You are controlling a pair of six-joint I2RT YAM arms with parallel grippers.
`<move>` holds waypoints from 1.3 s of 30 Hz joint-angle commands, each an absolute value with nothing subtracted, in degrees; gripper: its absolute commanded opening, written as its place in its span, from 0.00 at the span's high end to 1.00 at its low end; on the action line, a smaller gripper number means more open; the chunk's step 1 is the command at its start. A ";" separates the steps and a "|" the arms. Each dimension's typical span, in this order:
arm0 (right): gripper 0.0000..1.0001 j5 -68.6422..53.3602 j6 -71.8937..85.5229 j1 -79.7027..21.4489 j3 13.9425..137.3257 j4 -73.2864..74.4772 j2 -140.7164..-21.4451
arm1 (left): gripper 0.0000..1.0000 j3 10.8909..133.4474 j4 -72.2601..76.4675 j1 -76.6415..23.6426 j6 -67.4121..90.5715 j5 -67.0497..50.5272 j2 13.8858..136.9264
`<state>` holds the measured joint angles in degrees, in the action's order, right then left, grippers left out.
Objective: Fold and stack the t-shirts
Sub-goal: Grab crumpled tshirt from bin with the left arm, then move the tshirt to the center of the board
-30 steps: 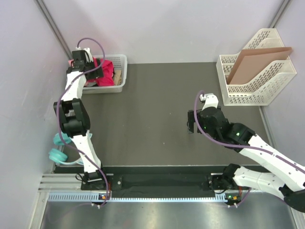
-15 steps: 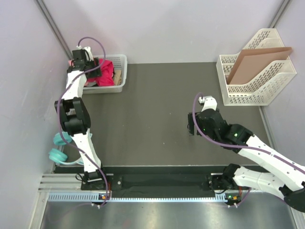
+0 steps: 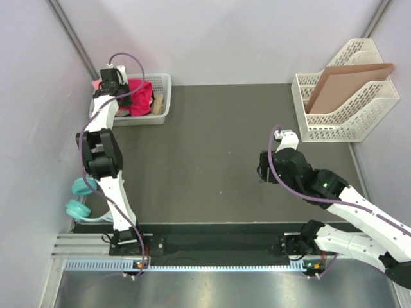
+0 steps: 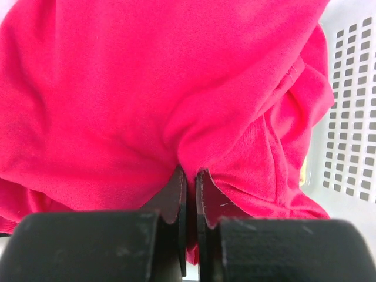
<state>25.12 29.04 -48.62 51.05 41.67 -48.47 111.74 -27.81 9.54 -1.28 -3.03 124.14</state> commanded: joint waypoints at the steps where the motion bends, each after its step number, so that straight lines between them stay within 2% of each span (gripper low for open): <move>1: 0.32 23.91 29.71 -49.39 51.07 40.35 -48.25 | 1.00 113.47 -27.51 8.97 -3.25 -4.39 117.44; 9: 0.33 24.96 27.60 -49.40 51.85 39.29 -48.60 | 1.00 114.96 -31.98 2.39 -5.71 -10.80 94.68; 15: 0.33 26.98 26.54 -49.39 53.87 41.04 -47.46 | 1.00 116.02 -43.66 -6.83 -7.21 -17.75 81.93; 19: 0.34 29.26 26.37 -49.39 56.42 43.59 -44.48 | 1.00 109.27 -48.95 -10.54 -7.03 -22.85 75.08; 22: 0.35 30.85 26.46 -49.48 58.26 45.52 -42.46 | 1.00 98.82 -50.53 -13.96 -7.64 -23.99 71.65; 28: 0.37 32.52 27.68 -49.48 59.68 48.42 -39.91 | 1.00 83.68 -49.49 -24.16 -9.05 -20.75 71.54; 37: 0.39 33.05 29.35 -49.39 58.10 48.78 -39.90 | 1.00 88.95 -48.87 -30.93 -7.47 -22.49 80.15; 39: 0.39 32.87 29.53 -49.39 57.48 48.26 -40.51 | 0.54 87.46 -49.39 -31.81 -7.56 -24.60 80.42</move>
<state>31.68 28.47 -48.64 57.78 49.15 -39.86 85.14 -51.92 -29.71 -7.88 -20.34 80.88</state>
